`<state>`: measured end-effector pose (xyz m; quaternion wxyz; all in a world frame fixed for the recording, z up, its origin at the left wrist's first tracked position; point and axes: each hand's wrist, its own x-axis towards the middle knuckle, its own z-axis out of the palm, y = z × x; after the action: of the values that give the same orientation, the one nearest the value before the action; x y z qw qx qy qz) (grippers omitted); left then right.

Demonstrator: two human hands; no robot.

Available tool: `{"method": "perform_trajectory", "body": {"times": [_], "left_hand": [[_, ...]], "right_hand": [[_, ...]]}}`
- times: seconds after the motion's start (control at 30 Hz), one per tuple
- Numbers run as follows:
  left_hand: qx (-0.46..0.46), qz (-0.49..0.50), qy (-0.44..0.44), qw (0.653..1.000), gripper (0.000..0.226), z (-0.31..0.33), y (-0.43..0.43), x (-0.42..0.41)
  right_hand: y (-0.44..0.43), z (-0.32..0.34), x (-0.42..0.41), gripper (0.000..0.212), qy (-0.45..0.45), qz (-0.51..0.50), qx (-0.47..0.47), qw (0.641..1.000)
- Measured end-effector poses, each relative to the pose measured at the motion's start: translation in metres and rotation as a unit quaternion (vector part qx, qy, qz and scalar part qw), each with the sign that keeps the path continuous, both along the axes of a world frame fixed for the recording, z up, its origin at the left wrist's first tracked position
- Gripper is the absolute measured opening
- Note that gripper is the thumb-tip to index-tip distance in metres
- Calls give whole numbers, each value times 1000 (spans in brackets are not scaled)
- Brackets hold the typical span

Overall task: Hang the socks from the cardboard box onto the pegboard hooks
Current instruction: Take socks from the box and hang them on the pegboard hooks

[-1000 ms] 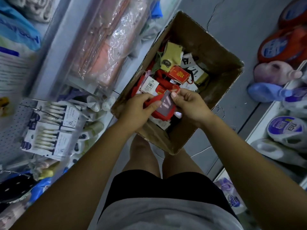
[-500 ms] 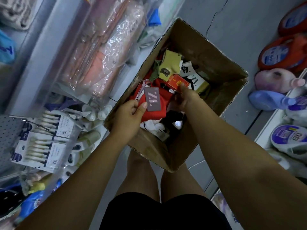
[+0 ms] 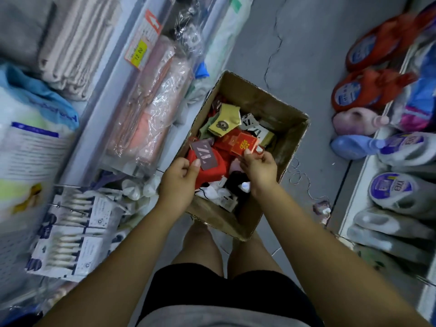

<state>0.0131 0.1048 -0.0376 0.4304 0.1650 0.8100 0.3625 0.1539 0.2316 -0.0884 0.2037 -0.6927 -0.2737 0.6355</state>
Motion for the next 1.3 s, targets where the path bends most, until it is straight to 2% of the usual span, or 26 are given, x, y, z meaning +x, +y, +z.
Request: {"method": "perform_trajectory", "body": {"times": [0.13, 0.27, 0.4, 0.57, 0.87, 0.97, 1.07, 1.17, 1.3], "left_hand": [[31, -13, -19, 999, 50, 29, -13, -3], [60, 3, -33, 998, 21, 54, -26, -4], [107, 13, -23, 994, 17, 87, -37, 2], [145, 55, -2, 988, 21, 125, -62, 20], [231, 183, 35, 955, 25, 180, -133, 109], [260, 209, 32, 942, 27, 204, -154, 143], [275, 228, 41, 933, 27, 230, -178, 165], [284, 250, 58, 924, 28, 254, -208, 177], [306, 302, 75, 900, 28, 270, -257, 175]], "right_hand": [[-29, 51, 24, 32, -67, 70, 115, 989], [-54, 98, 47, 16, -68, 112, 199, 971], [-74, 139, 65, 19, -35, 115, 265, 957], [-91, 177, 82, 29, 45, 110, 245, 962], [-108, 233, 157, 37, 115, 214, 267, 933], [-120, 255, 175, 43, 141, 302, 260, 906], [-141, 273, 166, 52, 181, 389, 270, 862], [-174, 284, 140, 41, 229, 447, 272, 821], [-222, 294, 107, 32, 277, 471, 256, 797]]}}
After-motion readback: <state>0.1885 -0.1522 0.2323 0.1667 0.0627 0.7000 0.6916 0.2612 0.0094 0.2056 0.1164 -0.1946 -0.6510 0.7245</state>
